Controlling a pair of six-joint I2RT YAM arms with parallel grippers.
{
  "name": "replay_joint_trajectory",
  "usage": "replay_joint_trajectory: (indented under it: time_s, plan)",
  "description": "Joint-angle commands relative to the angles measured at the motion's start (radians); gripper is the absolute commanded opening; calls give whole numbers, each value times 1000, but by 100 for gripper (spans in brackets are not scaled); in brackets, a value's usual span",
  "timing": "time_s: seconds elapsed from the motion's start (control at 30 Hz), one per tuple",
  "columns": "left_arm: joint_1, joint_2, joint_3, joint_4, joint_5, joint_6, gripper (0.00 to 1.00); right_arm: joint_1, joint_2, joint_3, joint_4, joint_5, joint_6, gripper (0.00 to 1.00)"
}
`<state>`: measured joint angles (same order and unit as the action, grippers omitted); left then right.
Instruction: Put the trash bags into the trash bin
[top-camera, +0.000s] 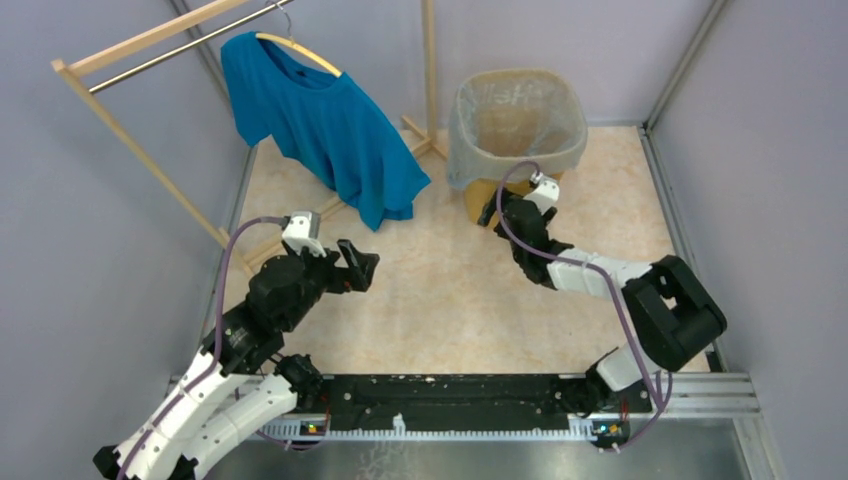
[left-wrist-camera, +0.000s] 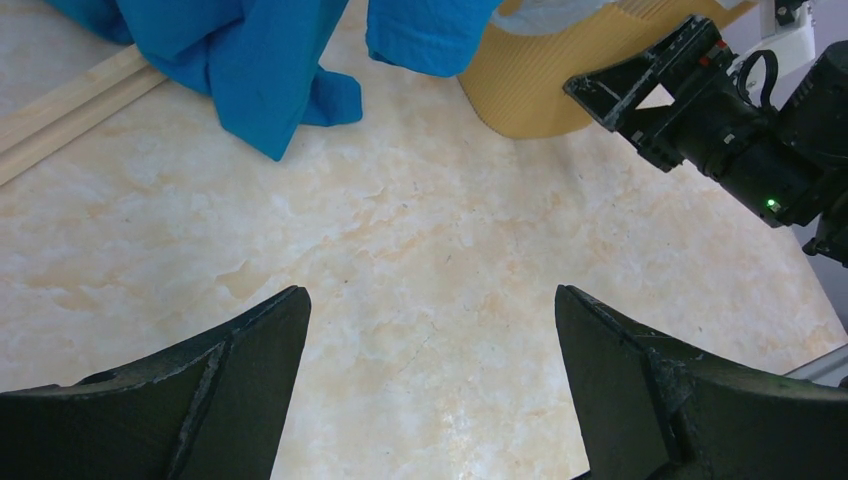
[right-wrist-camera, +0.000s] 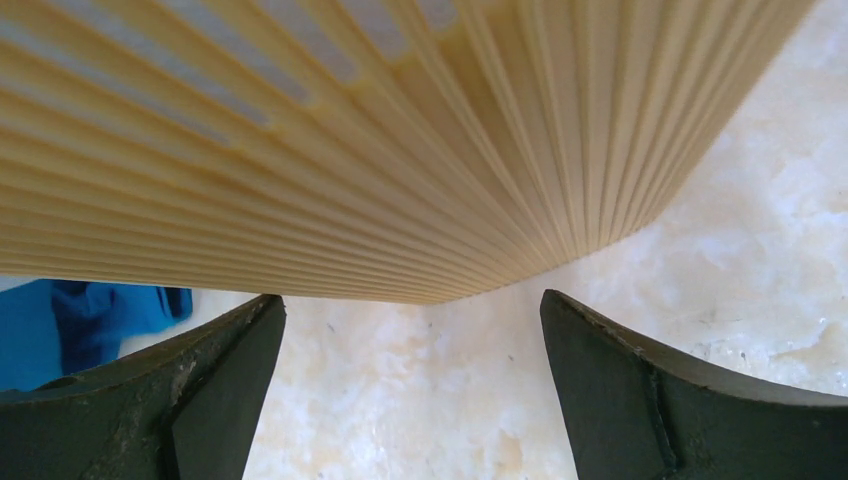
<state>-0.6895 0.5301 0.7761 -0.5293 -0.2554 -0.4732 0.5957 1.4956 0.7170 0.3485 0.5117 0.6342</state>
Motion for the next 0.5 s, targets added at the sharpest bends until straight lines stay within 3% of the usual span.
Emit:
replay_joint_trajectory:
  time_s: [0.0, 0.17, 0.27, 0.47]
  plan:
    - [1, -22, 37, -13, -10, -7, 99, -26, 39, 40, 58, 153, 157, 99]
    - [1, -36, 42, -36, -12, -12, 99, -119, 78, 49, 122, 72, 42, 99]
    - [1, -31, 36, -33, -12, -12, 99, -165, 116, 48, 235, -58, -62, 99]
    - [1, 15, 36, 20, 13, -10, 99, -209, 259, 173, 275, -268, -204, 99]
